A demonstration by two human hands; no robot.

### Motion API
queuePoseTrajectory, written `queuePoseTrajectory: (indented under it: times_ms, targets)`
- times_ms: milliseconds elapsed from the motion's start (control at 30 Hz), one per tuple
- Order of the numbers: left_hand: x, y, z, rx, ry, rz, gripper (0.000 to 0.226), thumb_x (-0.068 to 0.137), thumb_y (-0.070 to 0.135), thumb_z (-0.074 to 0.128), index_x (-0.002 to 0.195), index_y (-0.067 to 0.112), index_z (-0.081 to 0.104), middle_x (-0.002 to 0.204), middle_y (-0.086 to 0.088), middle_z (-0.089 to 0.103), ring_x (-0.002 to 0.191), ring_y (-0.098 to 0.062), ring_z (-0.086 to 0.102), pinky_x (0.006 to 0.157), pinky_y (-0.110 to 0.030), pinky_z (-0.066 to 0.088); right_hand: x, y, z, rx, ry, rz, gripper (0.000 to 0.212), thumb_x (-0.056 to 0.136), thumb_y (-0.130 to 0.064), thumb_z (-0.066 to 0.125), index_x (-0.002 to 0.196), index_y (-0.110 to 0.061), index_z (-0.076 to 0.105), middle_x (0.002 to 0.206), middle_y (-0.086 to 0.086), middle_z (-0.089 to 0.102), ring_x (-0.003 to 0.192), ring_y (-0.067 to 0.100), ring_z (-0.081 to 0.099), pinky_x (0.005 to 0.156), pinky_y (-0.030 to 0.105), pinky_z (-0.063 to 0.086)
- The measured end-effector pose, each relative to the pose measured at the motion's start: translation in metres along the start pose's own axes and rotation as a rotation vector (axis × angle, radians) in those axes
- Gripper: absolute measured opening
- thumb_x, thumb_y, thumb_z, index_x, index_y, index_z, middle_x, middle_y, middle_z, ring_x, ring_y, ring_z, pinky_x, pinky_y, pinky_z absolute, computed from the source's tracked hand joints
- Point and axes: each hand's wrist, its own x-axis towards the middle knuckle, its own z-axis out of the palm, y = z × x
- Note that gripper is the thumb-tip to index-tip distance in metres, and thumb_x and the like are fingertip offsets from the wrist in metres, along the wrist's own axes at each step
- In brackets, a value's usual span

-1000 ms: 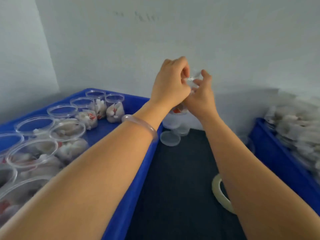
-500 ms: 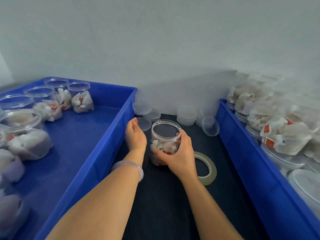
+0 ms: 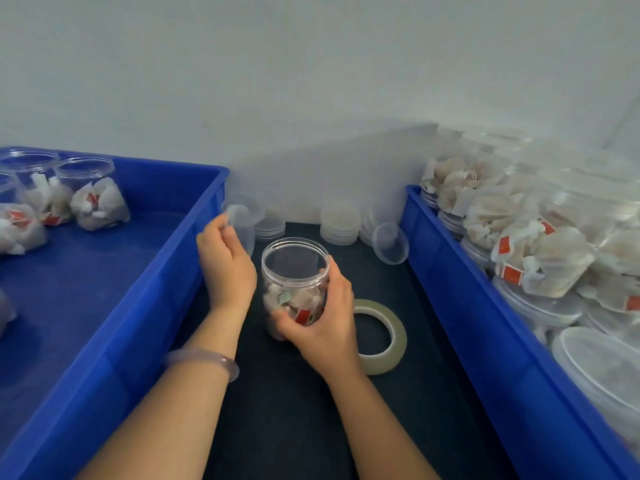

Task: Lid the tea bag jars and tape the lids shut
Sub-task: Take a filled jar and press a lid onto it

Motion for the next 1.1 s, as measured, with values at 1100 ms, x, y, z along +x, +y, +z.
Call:
queuePoseTrajectory:
  times_ms: [1100]
  targets:
    - [-0.02, 0.036, -0.011, -0.32, -0.447, -0.483, 0.027, 0.097, 0.031, 0.044, 0.097, 0.025, 0.07, 0.097, 0.004, 0.071, 0.091, -0.014, 0.066, 0.08, -0.031, 0.051, 0.043, -0.039, -0.033, 0.029, -0.166, -0.07, 0.09, 0.07, -0.052, 0.077, 0.145, -0.024, 0.038, 0.154, -0.004, 0.031, 0.141, 0.006, 0.024, 0.107, 0.02, 0.024]
